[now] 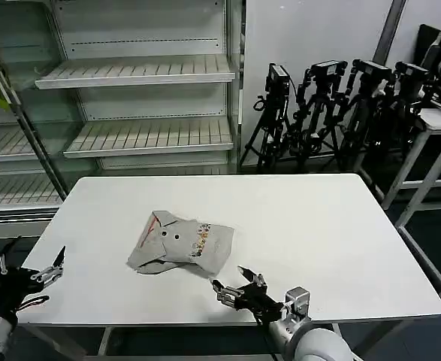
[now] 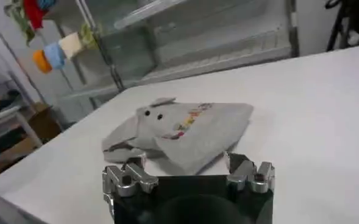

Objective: Fold and organize the clothes.

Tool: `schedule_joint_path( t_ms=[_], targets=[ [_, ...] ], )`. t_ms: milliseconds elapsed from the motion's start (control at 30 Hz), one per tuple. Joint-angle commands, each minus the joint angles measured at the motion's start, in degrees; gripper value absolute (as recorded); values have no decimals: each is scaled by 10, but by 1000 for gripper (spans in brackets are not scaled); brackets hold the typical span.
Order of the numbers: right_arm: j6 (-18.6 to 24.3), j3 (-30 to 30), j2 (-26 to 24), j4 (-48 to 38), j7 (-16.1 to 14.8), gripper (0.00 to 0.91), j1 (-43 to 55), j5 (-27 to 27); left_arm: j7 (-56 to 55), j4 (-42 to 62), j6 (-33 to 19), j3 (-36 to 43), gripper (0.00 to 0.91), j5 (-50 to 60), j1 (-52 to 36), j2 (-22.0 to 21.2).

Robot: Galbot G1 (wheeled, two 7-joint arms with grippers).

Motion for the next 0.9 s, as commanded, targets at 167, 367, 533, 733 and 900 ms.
schedule_joint_path(
  t_ms=[167, 367, 533, 733, 900],
  targets=[
    [-2, 23, 86, -50, 41, 907, -18, 61, 0, -1, -6, -3, 907, 5, 16, -1],
    [-3, 7, 129, -83, 37, 907, -8, 56, 0, -2, -9, -5, 907, 5, 23, 0],
    [-5, 2, 147, -95, 33, 907, 0, 55, 0, -5, -12, -4, 907, 5, 25, -5],
    [-5, 3, 152, -102, 27, 725, 3, 55, 0, -5, -17, -1, 907, 5, 26, -11],
    [-6, 7, 154, -105, 21, 91, 3, 54, 0, -3, -19, 3, 907, 6, 24, -15]
  ],
)
